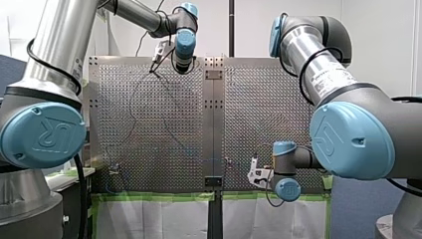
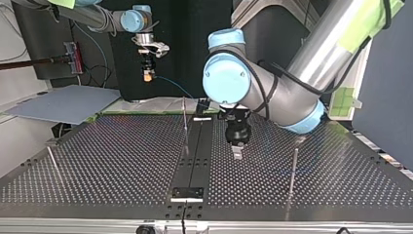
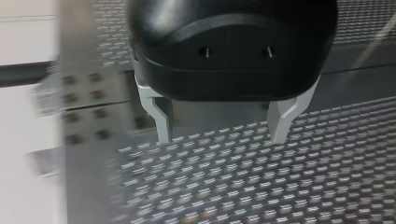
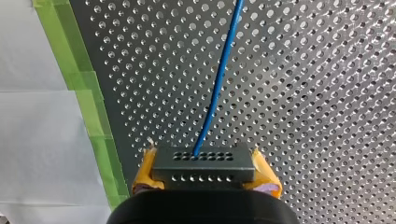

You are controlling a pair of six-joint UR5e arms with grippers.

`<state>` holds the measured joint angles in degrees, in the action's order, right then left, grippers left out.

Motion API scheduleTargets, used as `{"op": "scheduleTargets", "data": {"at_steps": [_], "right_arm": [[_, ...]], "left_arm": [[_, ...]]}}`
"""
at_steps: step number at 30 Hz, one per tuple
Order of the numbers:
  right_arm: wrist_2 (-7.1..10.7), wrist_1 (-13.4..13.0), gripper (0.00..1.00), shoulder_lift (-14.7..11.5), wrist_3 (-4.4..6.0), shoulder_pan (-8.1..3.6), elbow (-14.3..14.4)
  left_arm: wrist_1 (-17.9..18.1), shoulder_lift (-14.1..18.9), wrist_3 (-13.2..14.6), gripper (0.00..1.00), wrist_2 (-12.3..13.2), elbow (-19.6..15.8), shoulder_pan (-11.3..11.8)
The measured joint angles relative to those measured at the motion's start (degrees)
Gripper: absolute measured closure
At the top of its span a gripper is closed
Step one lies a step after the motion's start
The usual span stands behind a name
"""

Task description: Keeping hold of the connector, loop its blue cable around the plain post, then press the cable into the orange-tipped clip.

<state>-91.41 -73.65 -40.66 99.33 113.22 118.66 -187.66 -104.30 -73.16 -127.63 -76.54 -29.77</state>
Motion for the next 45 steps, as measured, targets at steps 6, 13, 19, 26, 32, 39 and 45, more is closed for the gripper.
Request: {"op": "scheduleTargets", "data": {"at_steps": [6, 13, 19, 26, 32, 39, 45], "right_arm": [[0.01, 0.1, 0.98, 0.0, 0.01, 0.07, 0.0], [0.00, 0.3, 0.98, 0.0, 0.00, 0.18, 0.0], [0.00, 0.5, 0.98, 0.0, 0.00, 0.27, 0.0], [-0.02, 0.5, 0.98, 0.0, 0.00, 0.36, 0.0], [0.00, 0.5, 0.98, 0.0, 0.00, 0.48, 0.0], [-0.01, 0.7, 0.98, 0.0, 0.00, 0.61, 0.0], [-0.04, 0.7, 0.98, 0.0, 0.00, 0.86, 0.0]], "left_arm": [[0.1, -3.3, 3.3, 0.00, -3.3, -2.0, 0.3], [0.2, -5.3, 5.5, 0.00, -6.7, -2.9, 1.6], [2.0, -5.5, 8.3, 0.00, -7.9, -3.1, 1.8], [5.9, -5.5, 12.3, 0.00, -7.1, -3.1, 2.0], [6.9, -5.6, 13.1, 0.00, -6.1, -3.2, 2.7], [5.9, -5.6, 11.0, 0.00, -2.2, -3.2, 3.4], [5.5, -5.6, 9.9, 0.00, 1.3, -3.5, 4.6]]}}
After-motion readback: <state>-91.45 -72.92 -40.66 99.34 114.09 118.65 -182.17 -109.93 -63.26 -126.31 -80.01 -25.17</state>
